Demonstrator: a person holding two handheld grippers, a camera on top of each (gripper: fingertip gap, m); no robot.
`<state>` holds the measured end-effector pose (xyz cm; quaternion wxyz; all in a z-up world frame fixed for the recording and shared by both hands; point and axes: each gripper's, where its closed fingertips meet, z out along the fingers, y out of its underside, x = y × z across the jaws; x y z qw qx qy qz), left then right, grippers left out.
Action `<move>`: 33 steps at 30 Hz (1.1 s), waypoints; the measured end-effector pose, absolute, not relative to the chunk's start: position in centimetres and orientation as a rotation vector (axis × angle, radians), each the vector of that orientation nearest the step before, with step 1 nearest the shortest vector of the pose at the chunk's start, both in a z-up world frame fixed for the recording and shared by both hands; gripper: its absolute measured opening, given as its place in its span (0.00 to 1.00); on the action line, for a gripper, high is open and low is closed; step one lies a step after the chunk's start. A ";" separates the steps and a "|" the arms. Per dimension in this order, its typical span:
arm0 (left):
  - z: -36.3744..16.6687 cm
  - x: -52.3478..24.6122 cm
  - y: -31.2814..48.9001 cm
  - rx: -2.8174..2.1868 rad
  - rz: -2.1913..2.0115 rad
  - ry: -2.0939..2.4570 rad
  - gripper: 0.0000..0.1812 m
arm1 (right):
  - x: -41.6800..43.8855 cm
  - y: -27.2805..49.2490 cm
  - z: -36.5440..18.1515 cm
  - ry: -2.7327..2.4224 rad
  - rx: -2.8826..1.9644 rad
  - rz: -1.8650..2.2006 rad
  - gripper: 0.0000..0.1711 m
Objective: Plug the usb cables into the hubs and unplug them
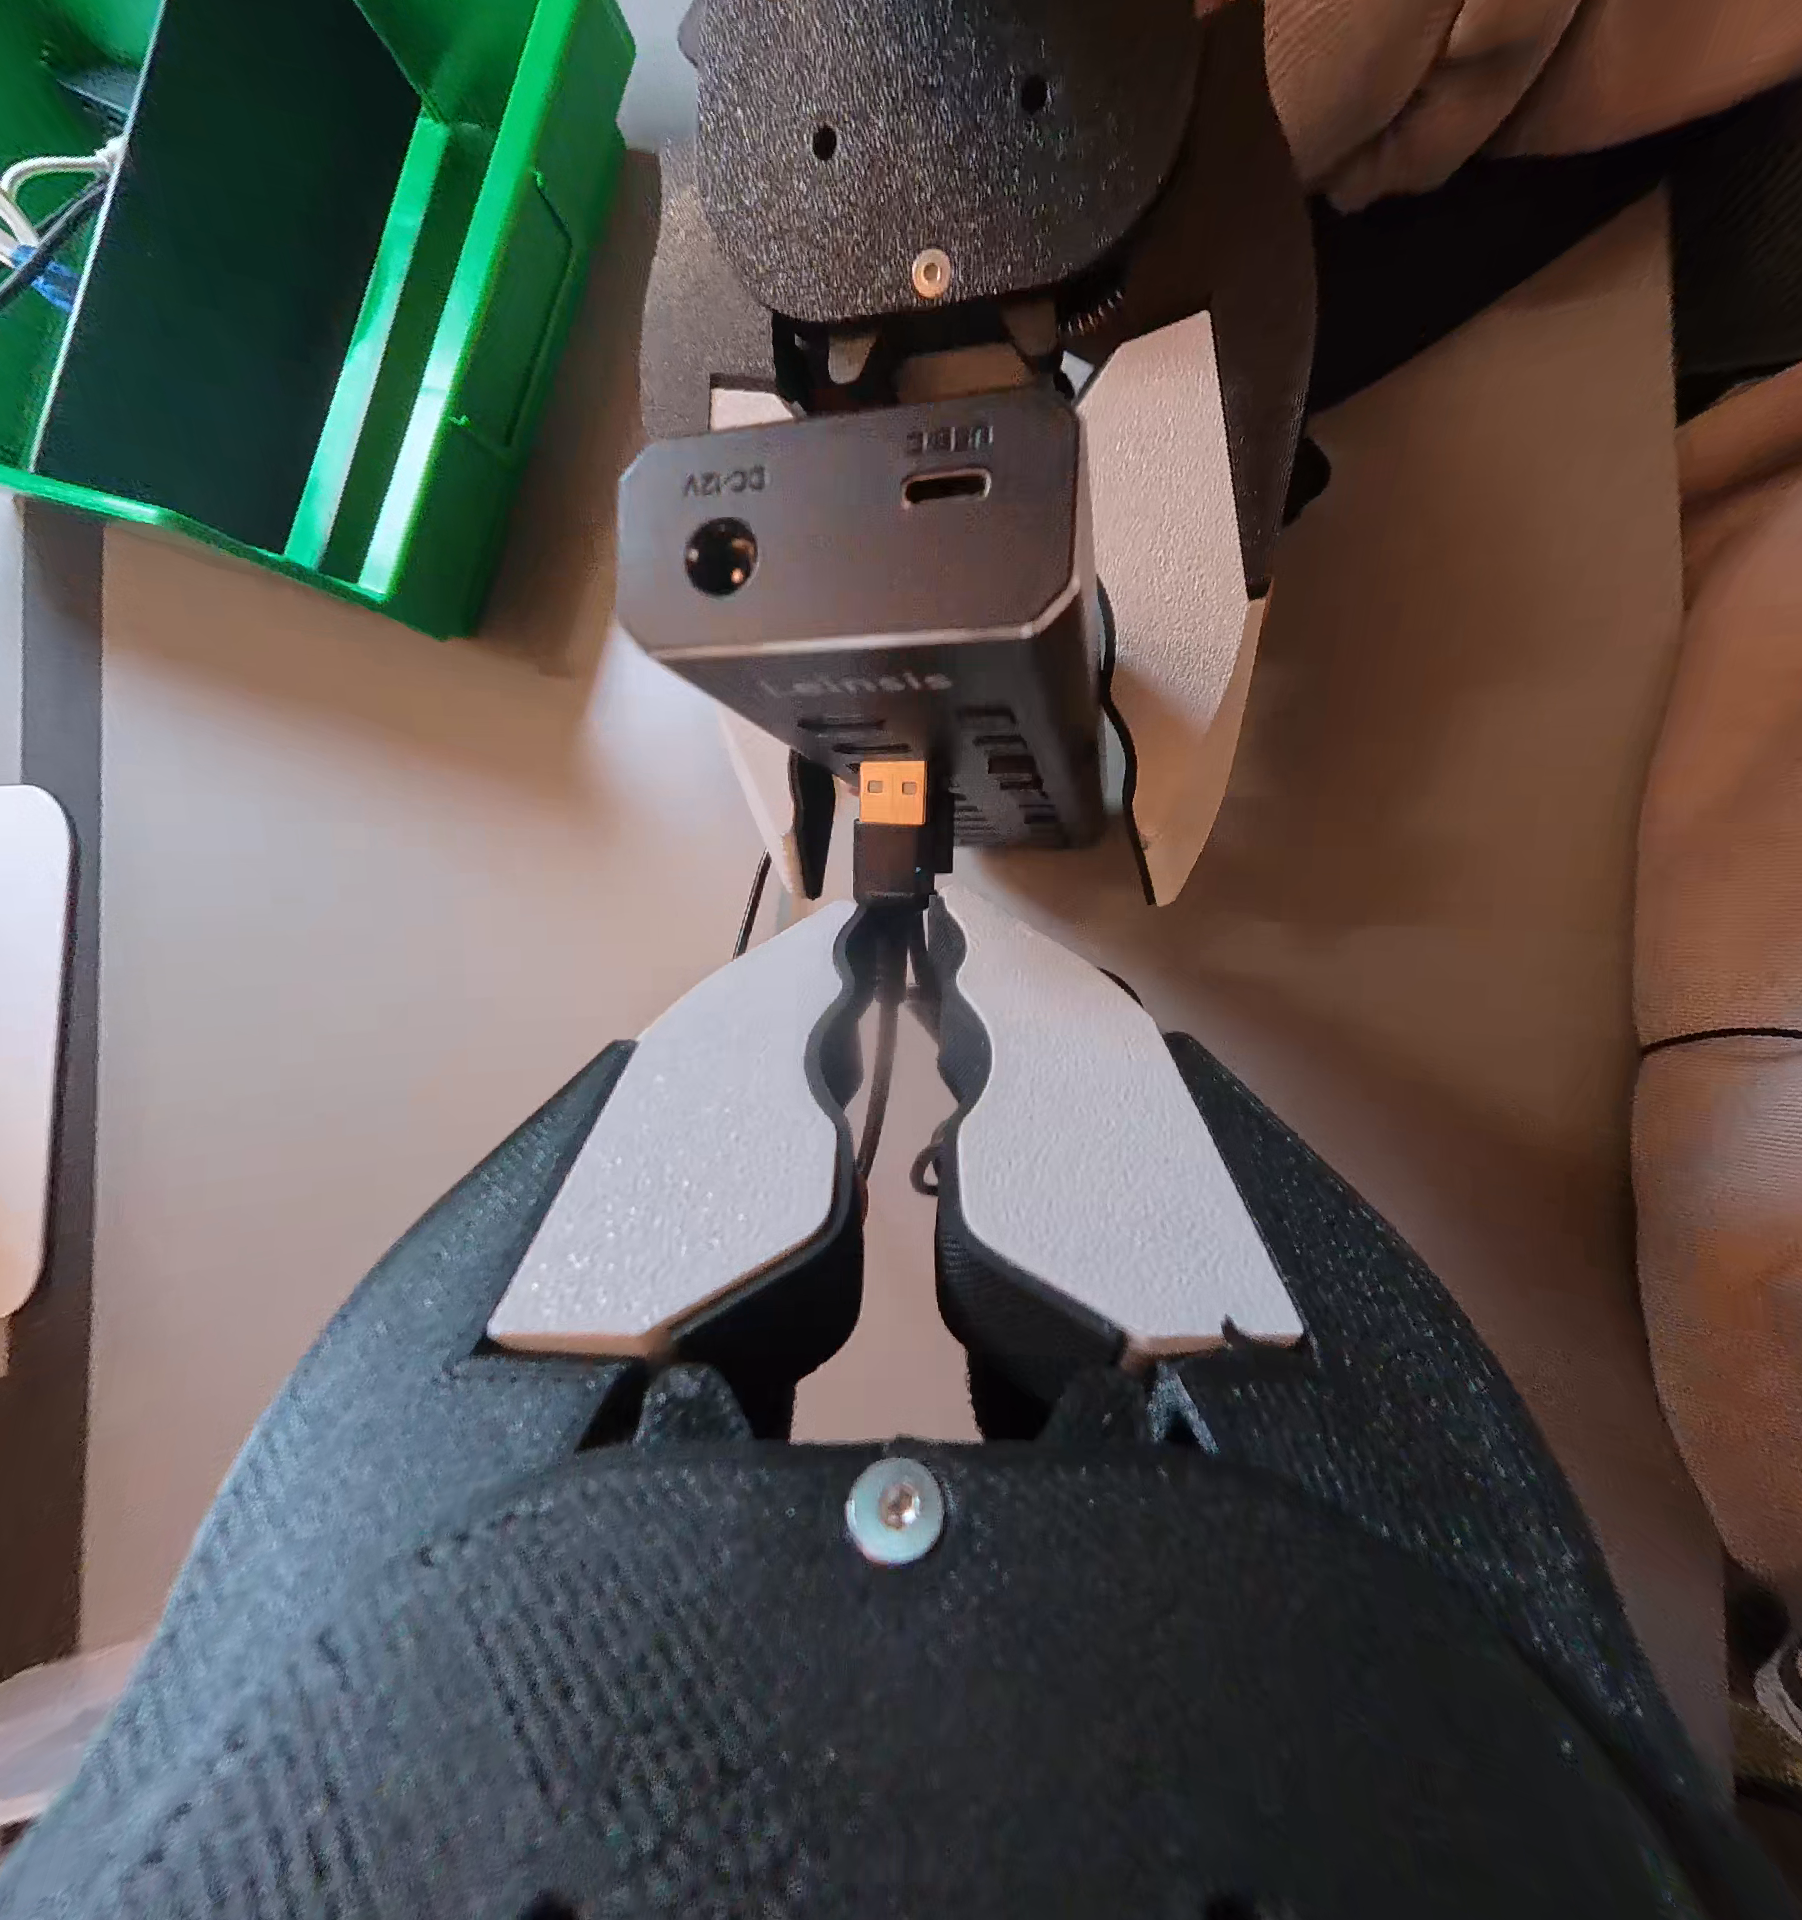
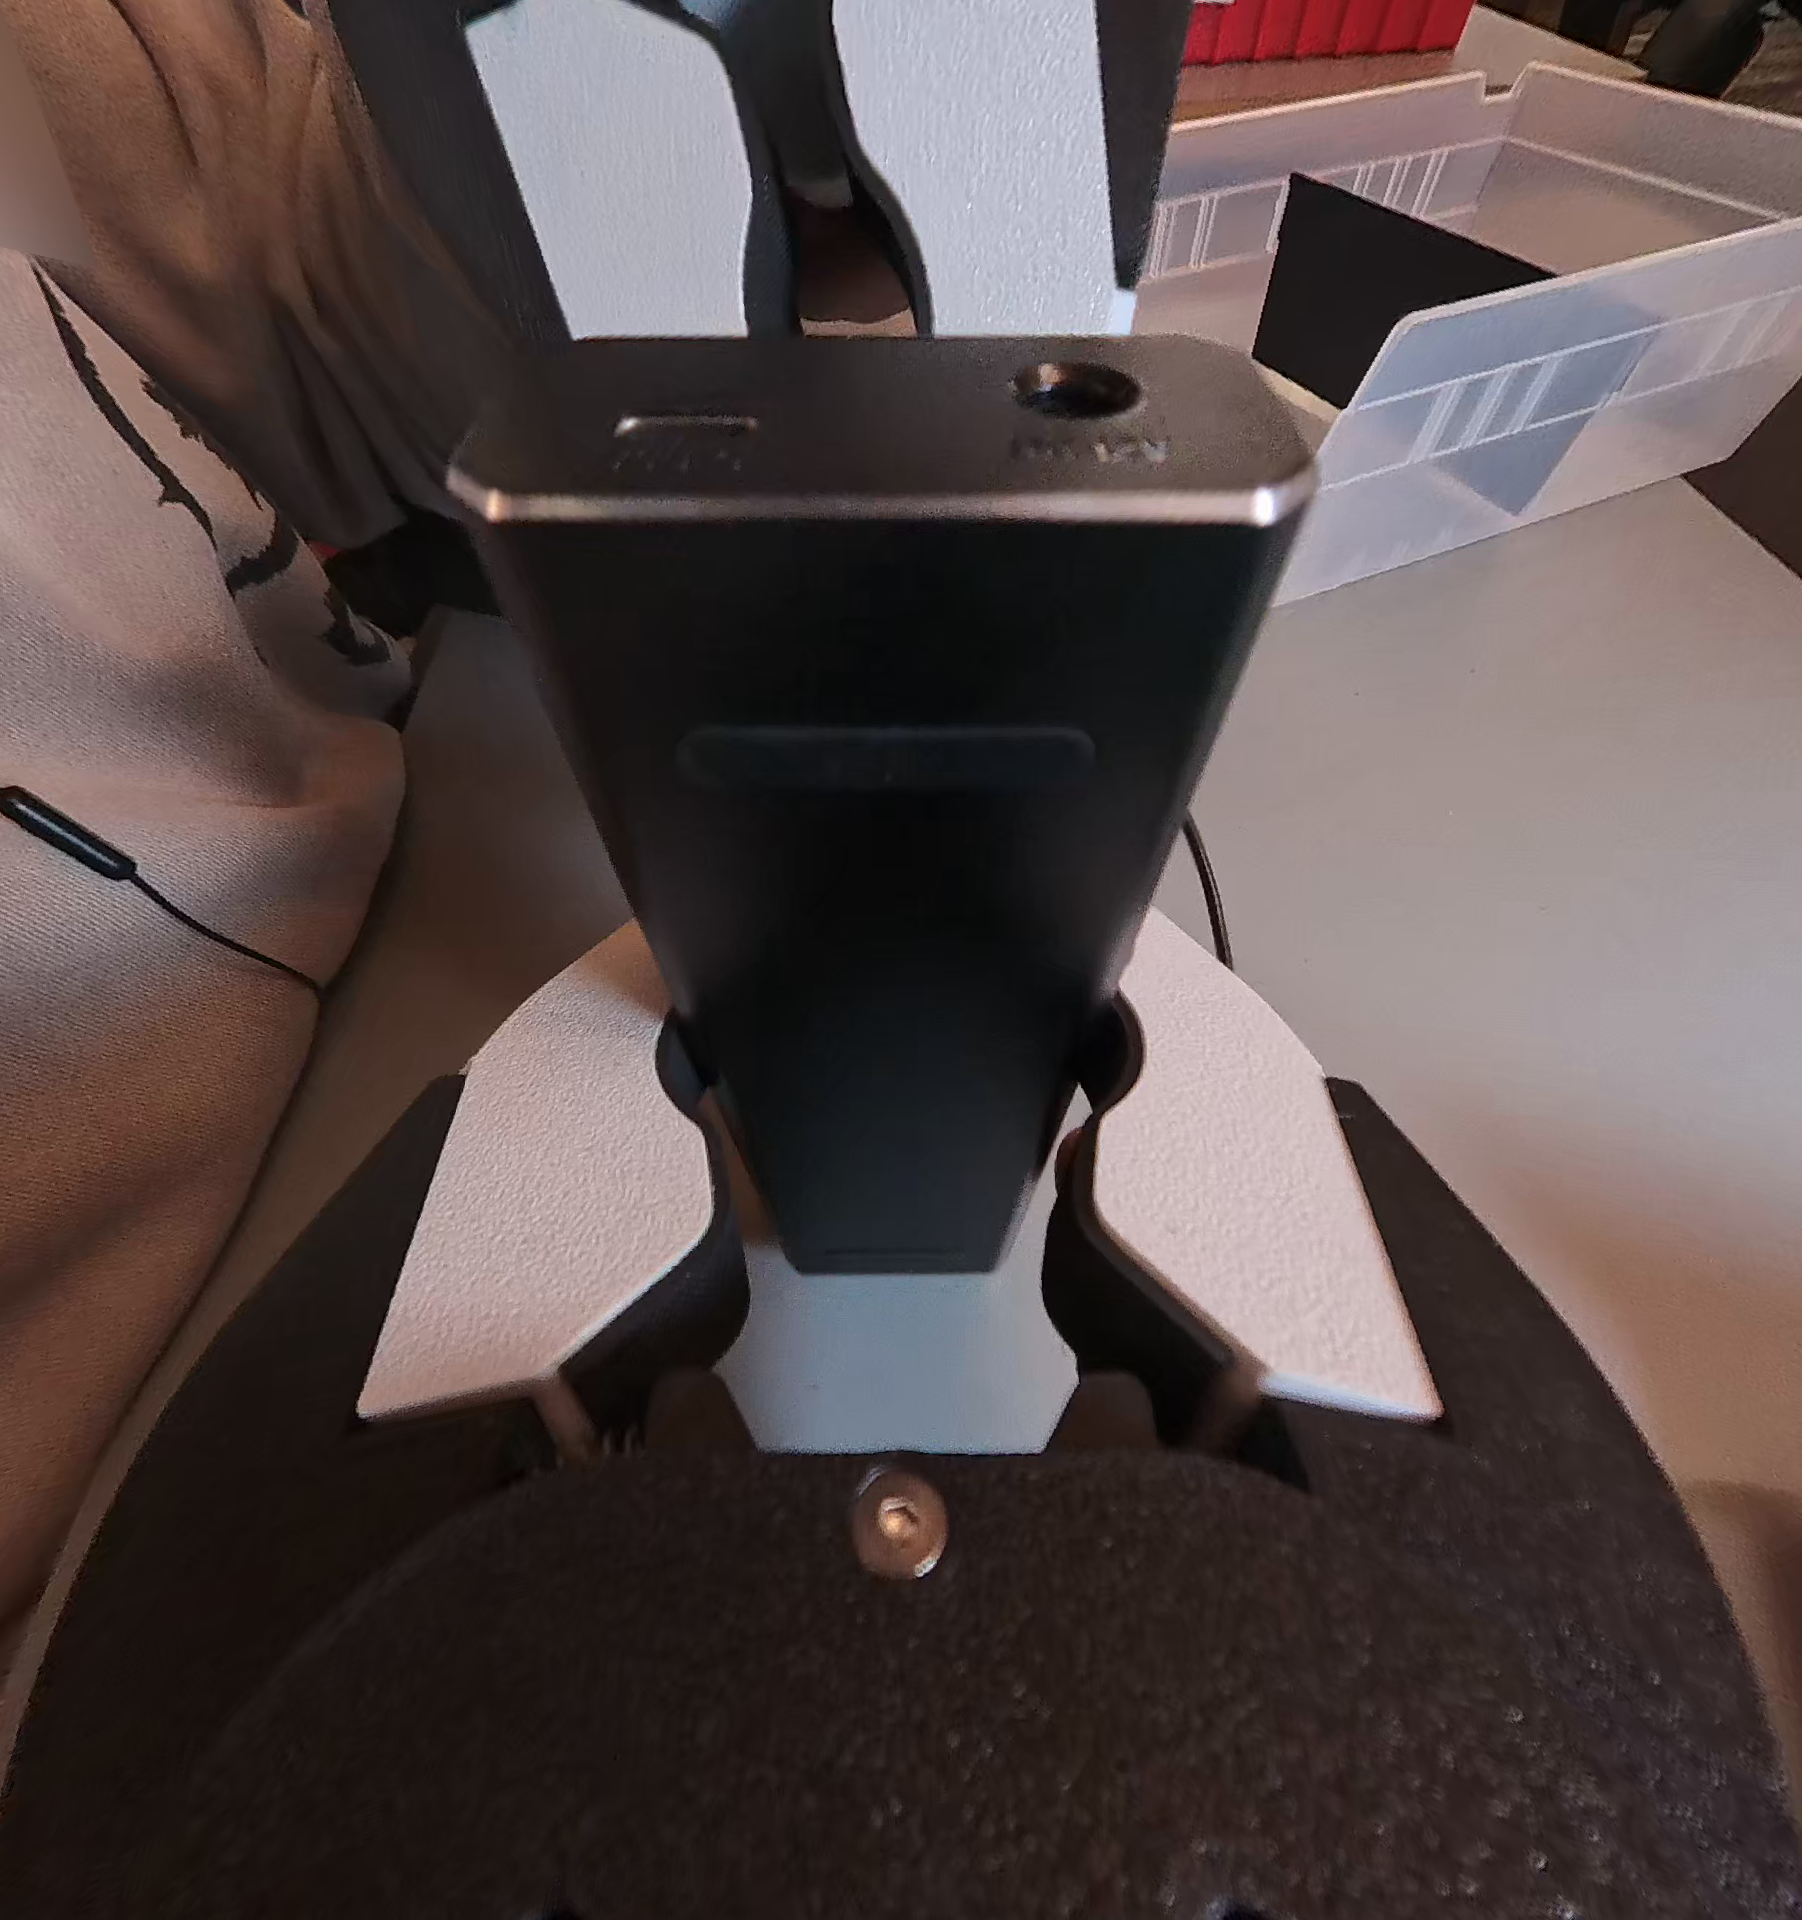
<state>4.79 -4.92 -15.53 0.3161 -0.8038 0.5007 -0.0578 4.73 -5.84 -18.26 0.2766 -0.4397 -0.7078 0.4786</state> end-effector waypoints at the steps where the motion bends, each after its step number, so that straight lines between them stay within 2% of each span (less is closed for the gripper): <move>1: -15.4 4.9 -4.9 -2.108 -0.182 1.314 0.05 | 4.8 -5.9 -18.4 -1.911 -1.185 1.278 0.41; 7: -14.0 7.5 -6.5 -2.006 -0.471 1.343 0.01 | 4.3 -7.4 -18.6 -1.962 -1.170 1.307 0.41; 9: -15.2 6.7 -6.5 -2.017 -0.291 1.438 0.00 | 4.0 -7.4 -18.7 -1.980 -1.151 1.259 0.41; 16: -13.9 4.6 -6.1 -1.952 -0.252 1.404 0.04 | 4.4 -7.0 -17.0 -1.896 -1.132 1.339 0.41; 17: -14.1 4.3 -6.1 -1.952 -0.240 1.409 0.09 | 4.5 -6.9 -17.0 -1.894 -1.132 1.337 0.41; 20: -14.9 3.6 -5.9 -1.978 -0.252 1.417 0.14 | 4.6 -6.8 -17.4 -1.907 -1.137 1.315 0.41; 24: -14.9 1.4 -5.4 -1.974 -0.330 1.380 0.14 | 5.1 -6.5 -17.1 -1.896 -1.137 1.343 0.41; 29: -17.2 0.5 -6.7 -1.921 -0.463 1.475 0.15 | 6.4 -5.3 -15.6 -1.865 -1.112 1.403 0.41; 33: -22.2 0.3 -8.2 -1.941 -0.427 1.681 0.23 | 7.8 -4.0 -14.0 -1.792 -1.096 1.497 0.41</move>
